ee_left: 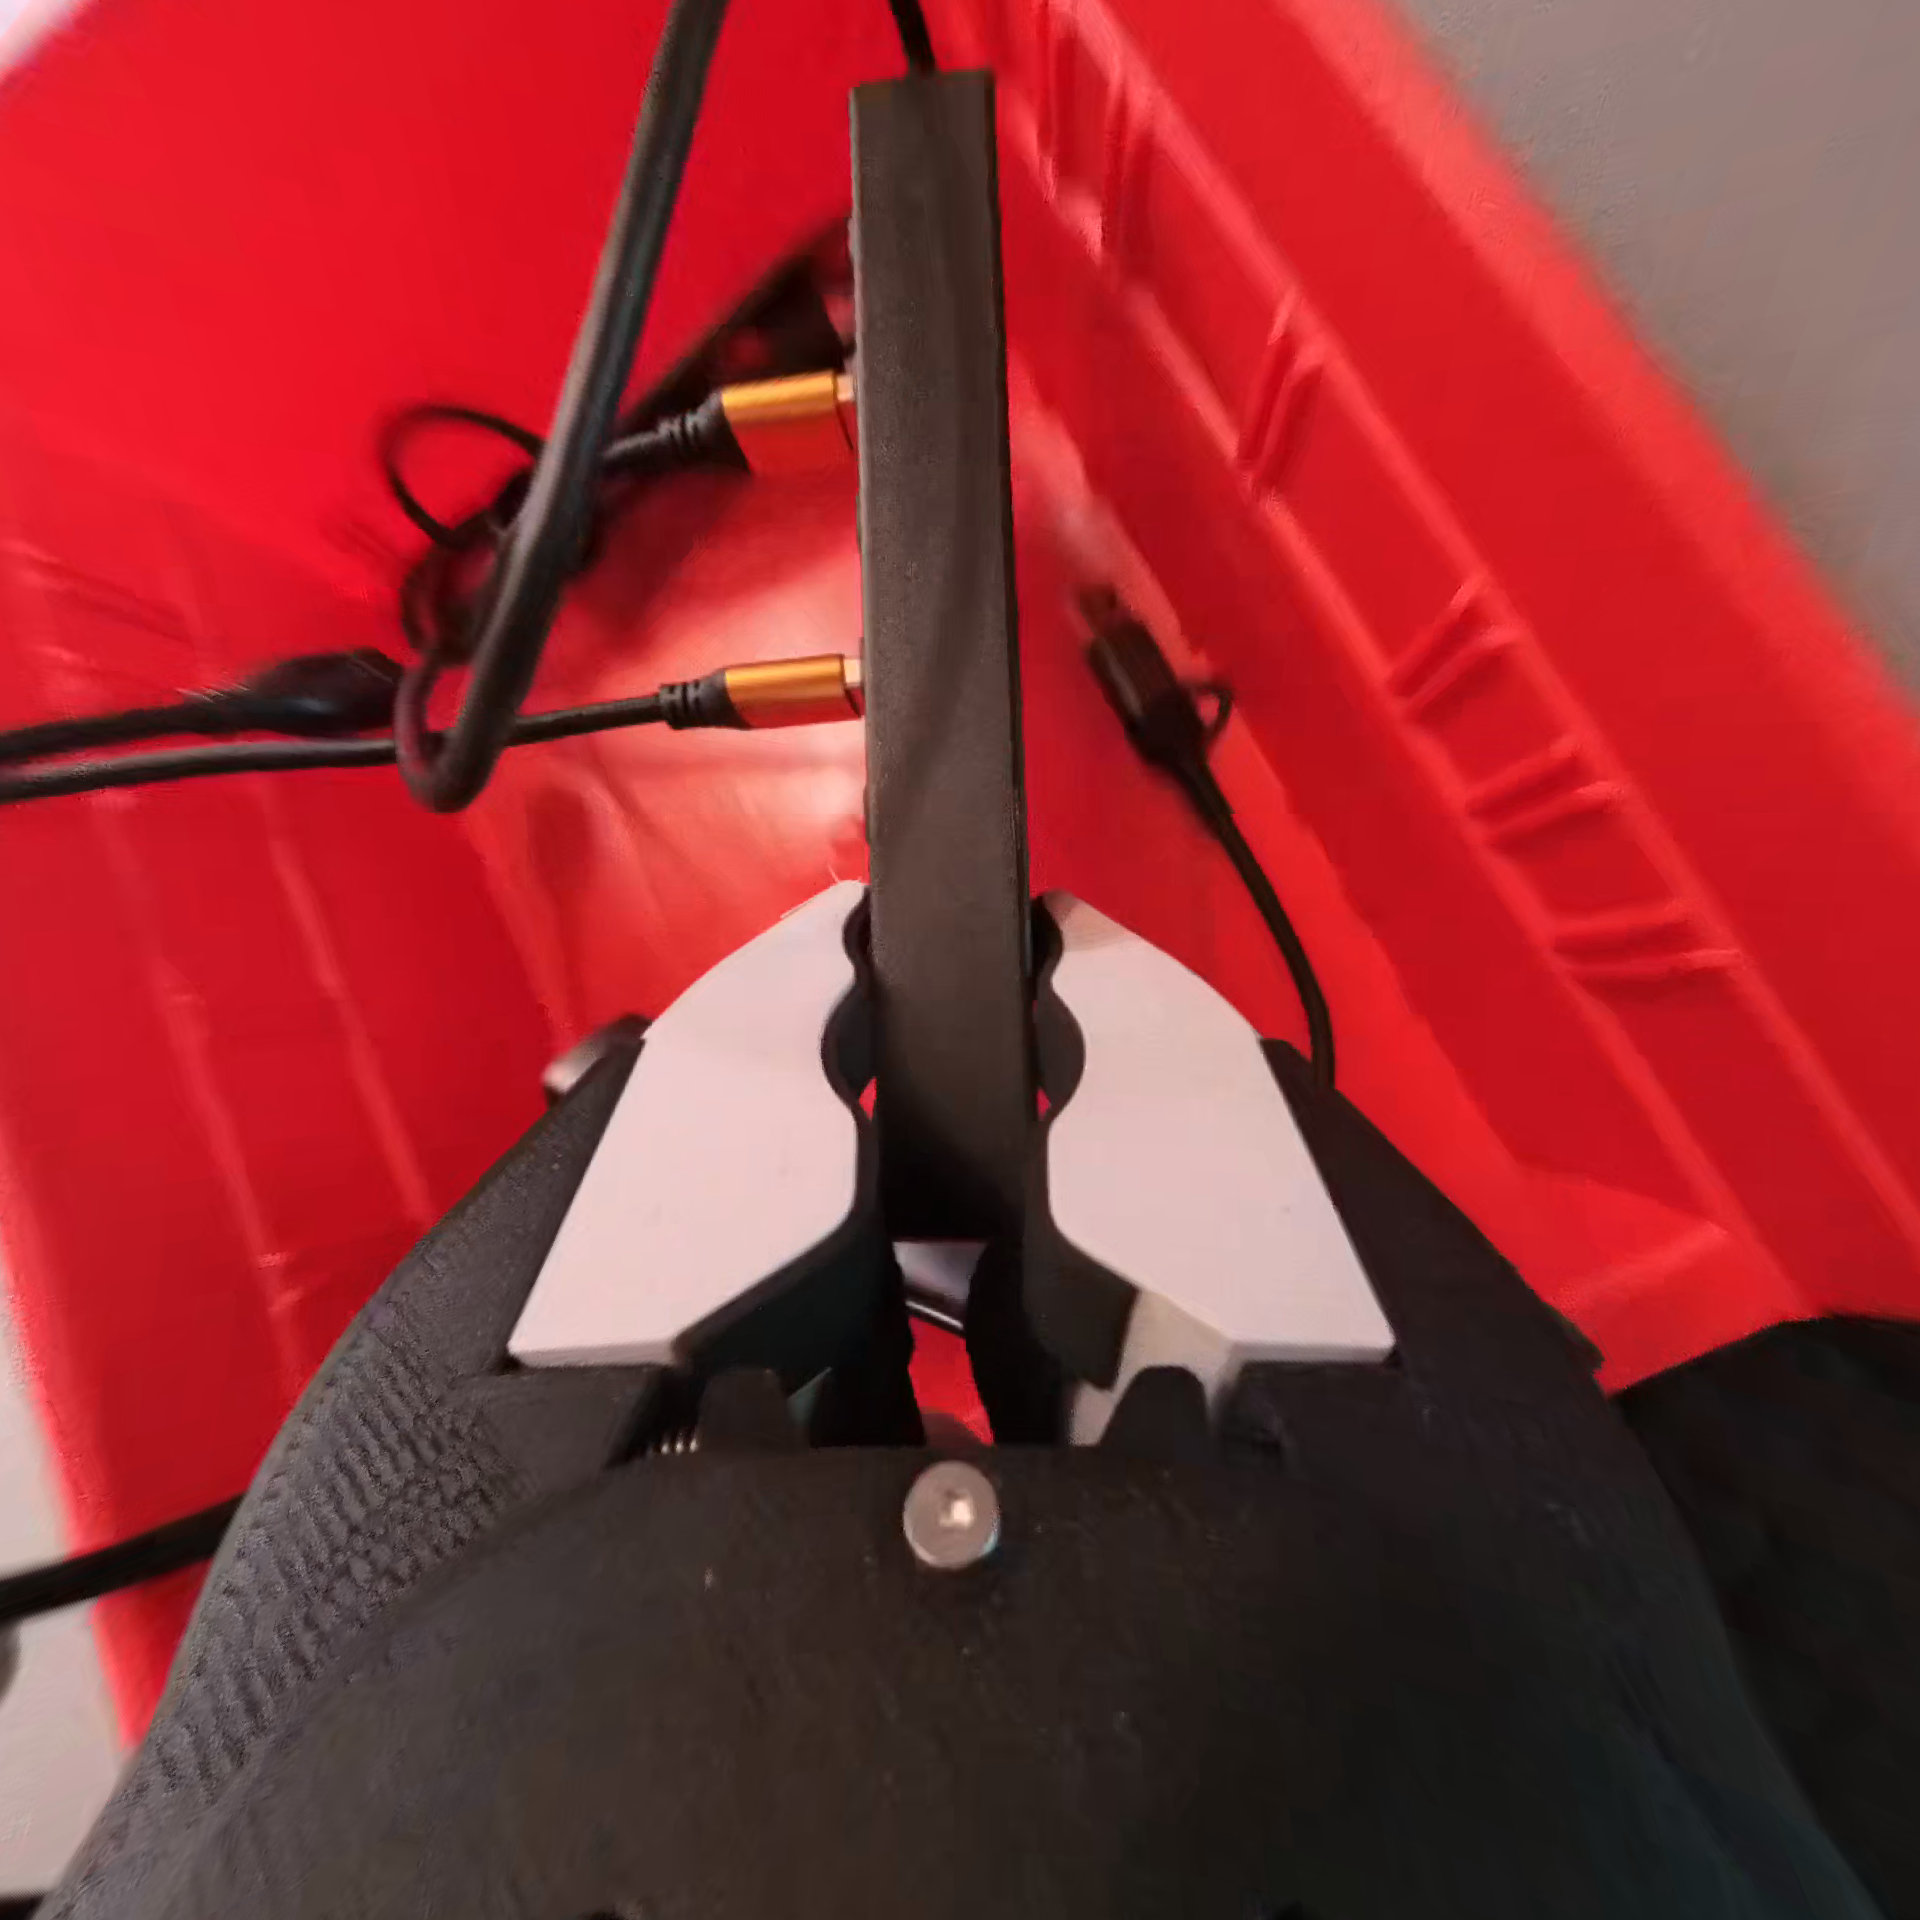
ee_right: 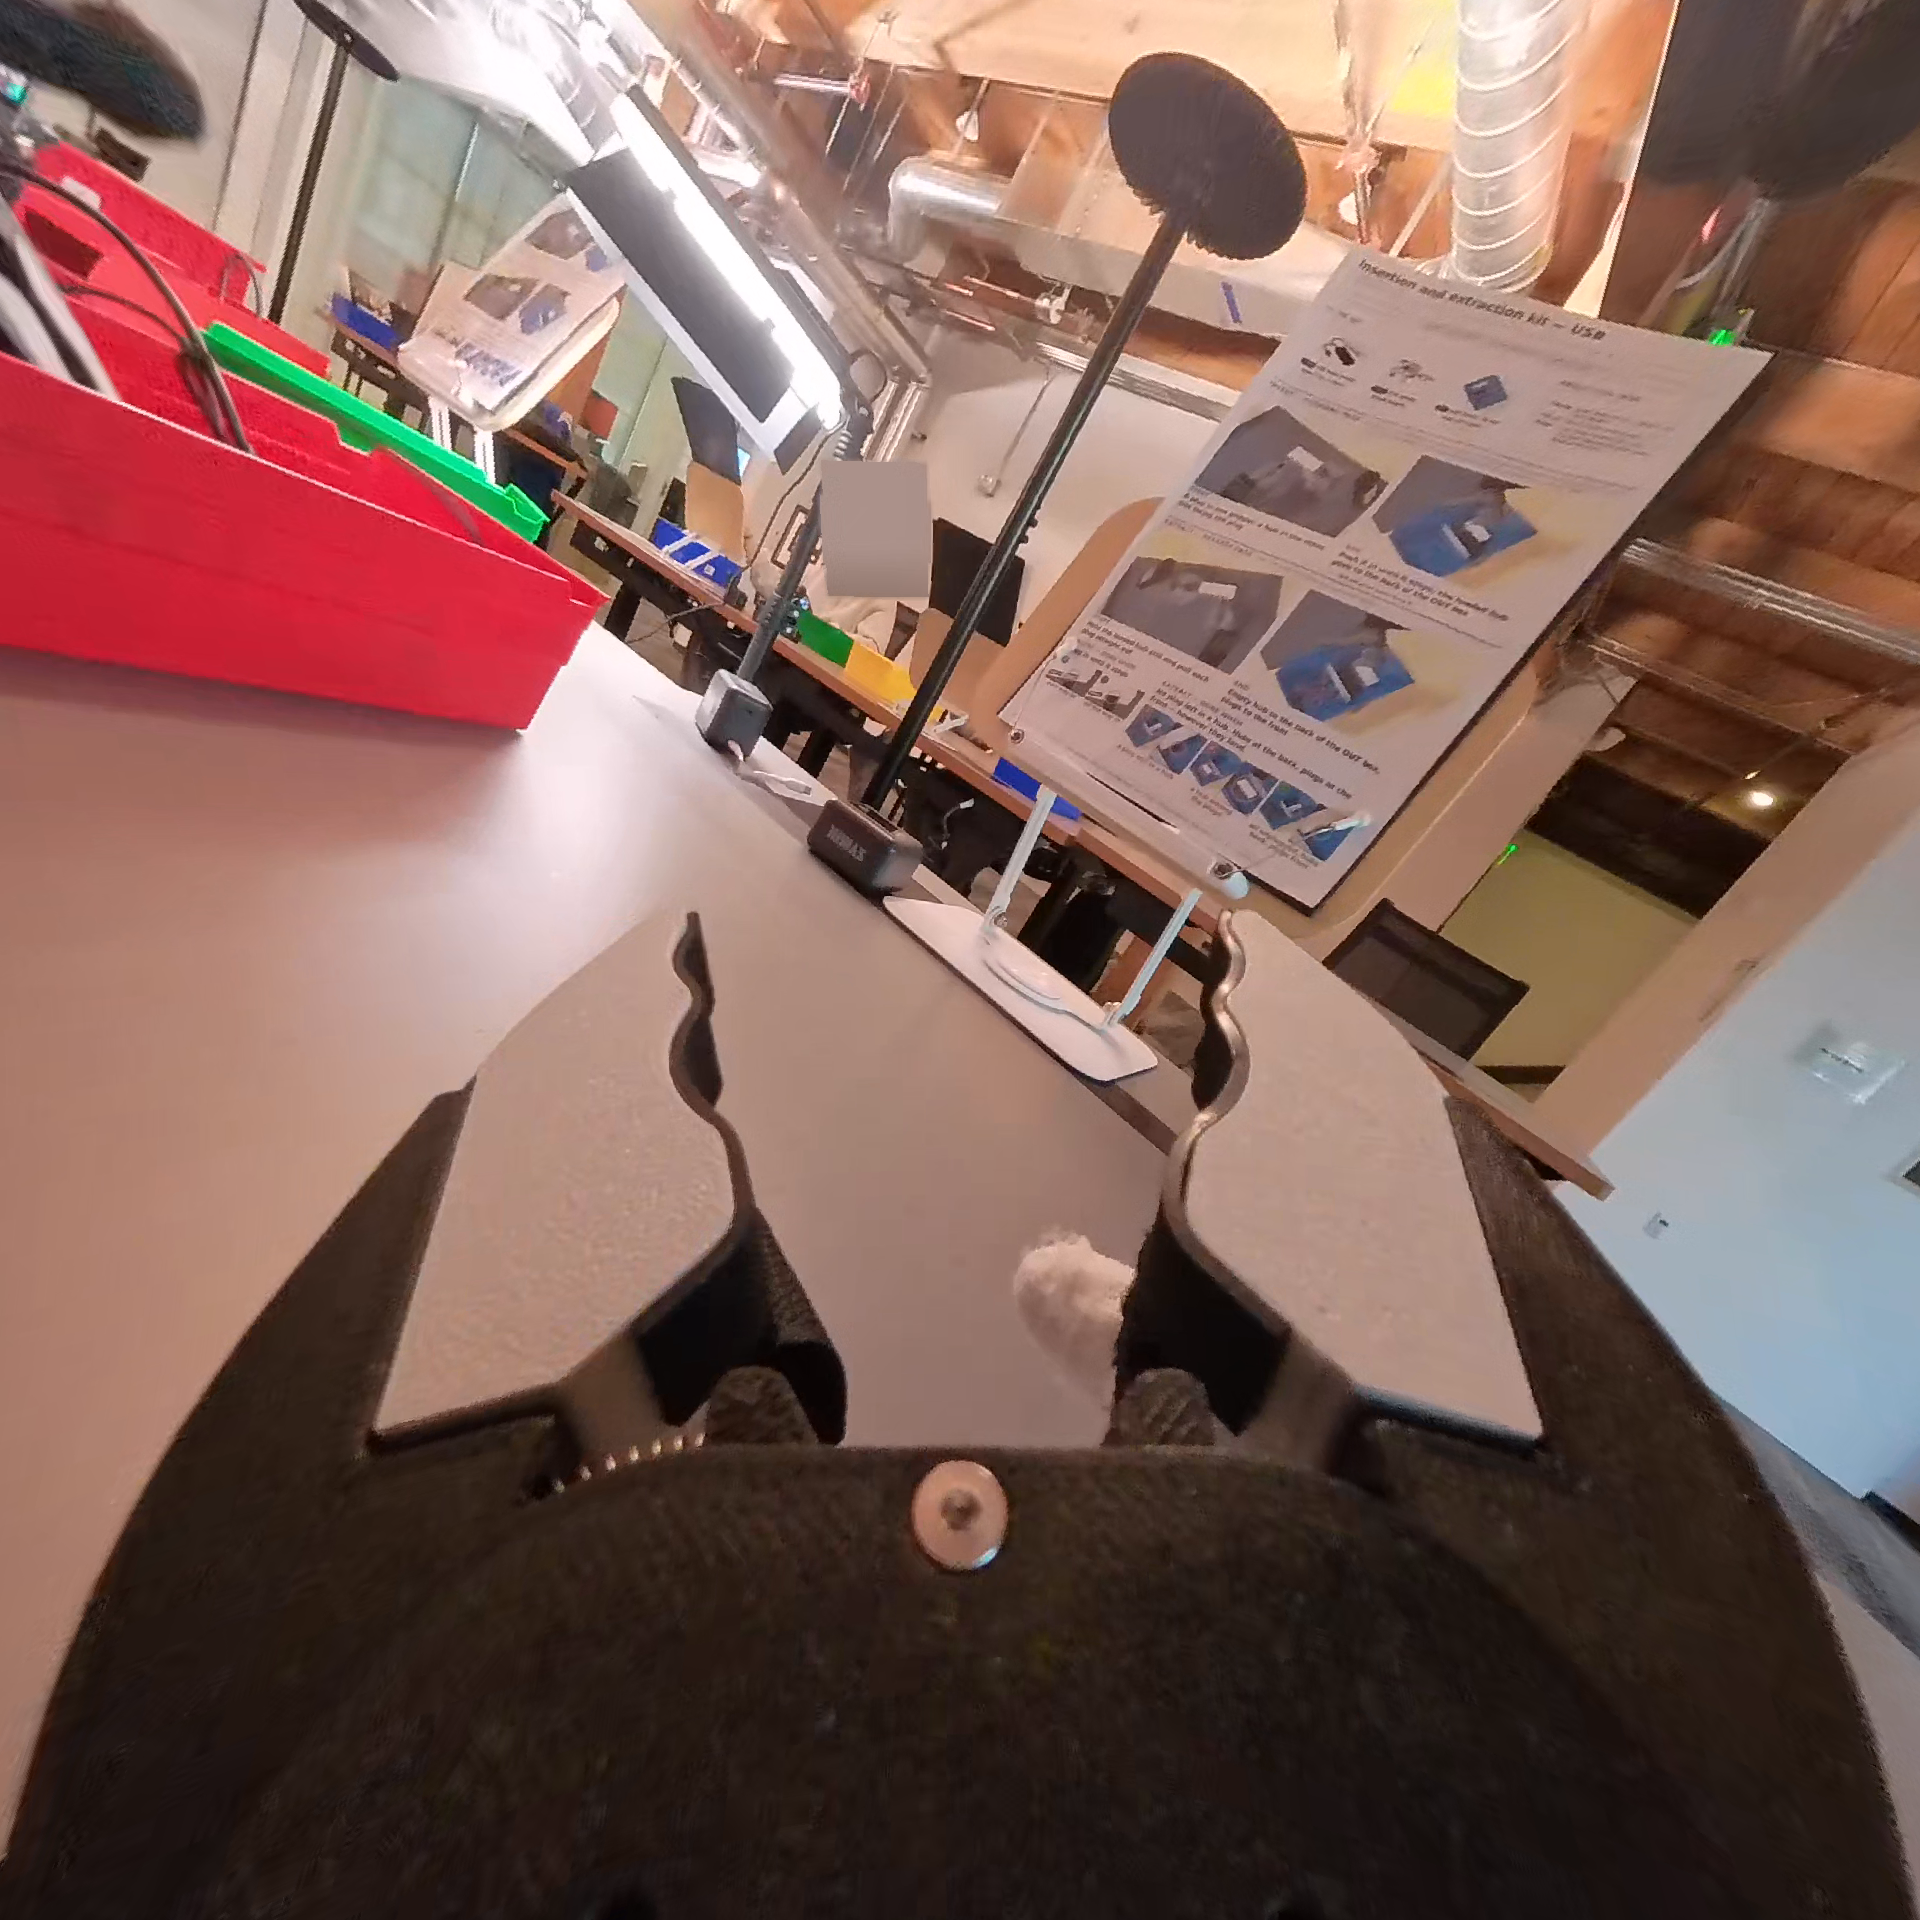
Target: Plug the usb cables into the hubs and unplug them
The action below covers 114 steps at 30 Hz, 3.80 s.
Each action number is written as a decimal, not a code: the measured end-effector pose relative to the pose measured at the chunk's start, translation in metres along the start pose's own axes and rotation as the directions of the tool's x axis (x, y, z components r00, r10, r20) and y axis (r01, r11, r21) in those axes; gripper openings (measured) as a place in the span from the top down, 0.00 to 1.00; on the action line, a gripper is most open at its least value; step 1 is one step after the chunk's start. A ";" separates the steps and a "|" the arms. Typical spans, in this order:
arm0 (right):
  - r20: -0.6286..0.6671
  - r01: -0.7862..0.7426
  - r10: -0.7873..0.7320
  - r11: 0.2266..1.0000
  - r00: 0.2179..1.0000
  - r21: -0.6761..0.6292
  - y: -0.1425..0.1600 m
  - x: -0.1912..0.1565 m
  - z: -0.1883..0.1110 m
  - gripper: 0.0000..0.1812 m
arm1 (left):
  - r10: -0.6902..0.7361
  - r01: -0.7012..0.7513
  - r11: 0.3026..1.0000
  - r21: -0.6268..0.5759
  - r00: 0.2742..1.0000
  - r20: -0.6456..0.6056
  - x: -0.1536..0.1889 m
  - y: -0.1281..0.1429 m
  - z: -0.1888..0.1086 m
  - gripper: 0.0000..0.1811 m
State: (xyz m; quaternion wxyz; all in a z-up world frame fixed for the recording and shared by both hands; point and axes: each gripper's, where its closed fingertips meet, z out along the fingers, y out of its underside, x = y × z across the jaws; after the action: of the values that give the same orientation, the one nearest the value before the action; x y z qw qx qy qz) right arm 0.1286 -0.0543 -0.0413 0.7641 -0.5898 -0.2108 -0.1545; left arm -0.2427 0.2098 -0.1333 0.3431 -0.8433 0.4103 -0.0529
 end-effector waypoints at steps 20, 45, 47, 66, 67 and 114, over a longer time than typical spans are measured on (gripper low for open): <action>0.147 -0.323 0.308 0.943 0.940 0.085 -0.067 0.004 0.052 0.53 | 0.281 -0.611 0.230 0.757 0.787 0.549 0.145 -0.234 -0.173 0.86; 0.574 -0.922 0.724 0.341 0.383 0.184 -0.058 0.021 0.072 0.69 | 0.728 0.348 0.512 0.785 0.309 -0.612 0.347 -0.182 -0.105 0.73; 0.604 -0.938 0.717 0.278 0.347 0.208 -0.060 0.028 0.067 0.69 | 0.653 0.472 0.606 0.640 0.165 -0.739 0.335 -0.187 -0.110 0.74; 0.685 -0.983 0.714 0.182 0.145 0.018 -0.062 0.006 0.077 0.68 | 0.206 0.330 0.943 0.043 -0.478 -0.854 0.353 -0.163 -0.092 0.80; 0.631 -0.984 0.760 0.173 0.156 0.034 -0.052 0.012 0.082 0.72 | 0.263 0.415 0.905 0.093 -0.375 -0.889 0.346 -0.173 -0.084 0.83; 0.590 -0.864 0.724 0.496 0.357 -0.086 -0.044 -0.028 0.086 0.84 | 0.527 0.401 0.759 0.513 0.084 -0.846 0.324 -0.185 -0.069 0.87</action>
State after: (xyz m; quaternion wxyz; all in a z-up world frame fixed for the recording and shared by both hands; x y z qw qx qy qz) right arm 0.0714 0.0176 0.0003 0.7077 -0.5359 -0.1246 0.4431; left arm 0.0658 0.0156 -0.0281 0.2389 -0.3755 0.5212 -0.7282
